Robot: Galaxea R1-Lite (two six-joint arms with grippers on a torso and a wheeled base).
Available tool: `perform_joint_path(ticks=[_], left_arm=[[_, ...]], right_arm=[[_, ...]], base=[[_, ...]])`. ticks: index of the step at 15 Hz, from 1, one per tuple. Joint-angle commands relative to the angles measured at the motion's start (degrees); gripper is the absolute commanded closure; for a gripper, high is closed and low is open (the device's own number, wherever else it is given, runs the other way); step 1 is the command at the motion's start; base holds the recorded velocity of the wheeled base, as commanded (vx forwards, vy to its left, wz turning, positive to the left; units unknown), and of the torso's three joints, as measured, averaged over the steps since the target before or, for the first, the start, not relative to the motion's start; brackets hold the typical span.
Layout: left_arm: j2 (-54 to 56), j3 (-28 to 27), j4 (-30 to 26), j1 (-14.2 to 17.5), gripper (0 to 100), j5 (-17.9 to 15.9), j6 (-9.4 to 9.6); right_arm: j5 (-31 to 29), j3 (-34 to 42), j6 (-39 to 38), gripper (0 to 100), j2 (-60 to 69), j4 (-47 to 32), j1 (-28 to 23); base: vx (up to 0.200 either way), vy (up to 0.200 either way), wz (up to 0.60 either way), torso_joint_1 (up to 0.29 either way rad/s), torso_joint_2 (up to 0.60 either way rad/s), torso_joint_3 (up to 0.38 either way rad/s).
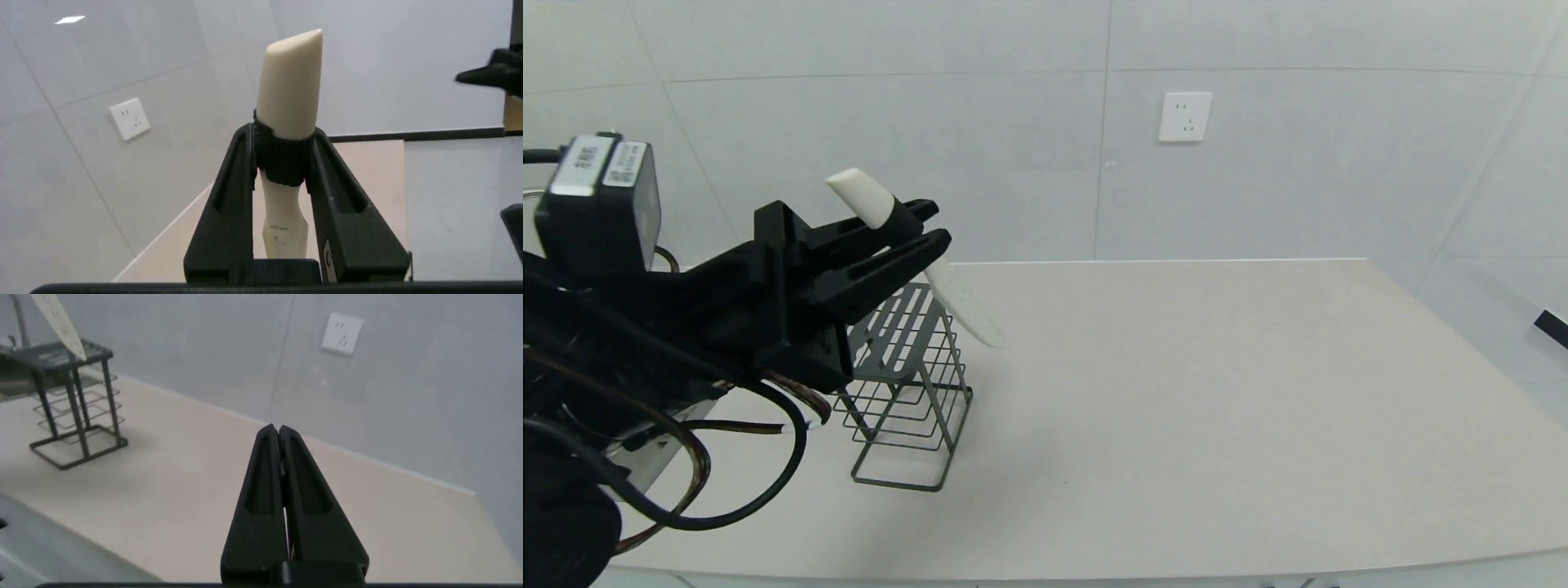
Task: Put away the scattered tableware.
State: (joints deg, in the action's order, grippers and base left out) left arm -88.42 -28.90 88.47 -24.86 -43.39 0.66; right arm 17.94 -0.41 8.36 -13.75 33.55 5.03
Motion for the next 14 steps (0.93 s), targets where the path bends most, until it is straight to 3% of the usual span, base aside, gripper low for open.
perform_joint_path(ticks=[1, 2, 3, 5, 7, 8, 10, 14], left_arm=[[2.9, -3.5, -2.6, 0.5, 100, 0.0, 0.84], [3.5, -4.8, -4.1, 1.7, 100, 0.0, 1.19], [4.7, -6.2, -6.1, 6.3, 100, -0.2, 1.45], [5.4, -6.0, -7.0, 9.0, 100, -1.1, 2.07], [5.8, -6.2, -7.2, 10.9, 100, -4.8, 2.07], [5.8, -6.3, -7.2, 13.4, 100, -9.7, 2.07], [5.3, -6.5, -7.2, 15.8, 100, -12.4, 2.15], [2.0, -8.5, -7.1, 22.5, 100, -21.7, 5.14]], right_arm=[[2.4, 0.4, -0.1, 100, 12.9, -7.2, -4.6], [2.4, 0.4, 0.3, 100, 13.8, -13.1, -4.9], [1.0, 0.4, 0.5, 100, 13.8, -21.6, -5.0], [-6.7, 0.4, 1.7, 100, 13.8, -31.1, -5.0], [-8.5, 0.4, 0.6, 100, 13.8, -30.6, -5.0], [-8.9, 0.4, -1.3, 100, 13.8, -30.6, -5.0], [-11.8, 0.4, -2.7, 100, 13.8, -32.1, -5.0], [-13.6, 0.4, -7.0, 100, 13.8, -33.5, -5.0]], base=[[0.000, 0.000, 0.00, 0.000, 0.00, 0.000], [0.000, 0.000, 0.00, 0.000, 0.00, 0.000], [0.000, 0.000, 0.00, 0.000, 0.00, 0.000], [0.000, 0.000, 0.00, 0.000, 0.00, 0.000], [0.000, 0.000, 0.00, 0.000, 0.00, 0.000], [0.000, 0.000, 0.00, 0.000, 0.00, 0.000], [0.000, 0.000, 0.00, 0.000, 0.00, 0.000], [0.000, 0.000, 0.00, 0.000, 0.00, 0.000]])
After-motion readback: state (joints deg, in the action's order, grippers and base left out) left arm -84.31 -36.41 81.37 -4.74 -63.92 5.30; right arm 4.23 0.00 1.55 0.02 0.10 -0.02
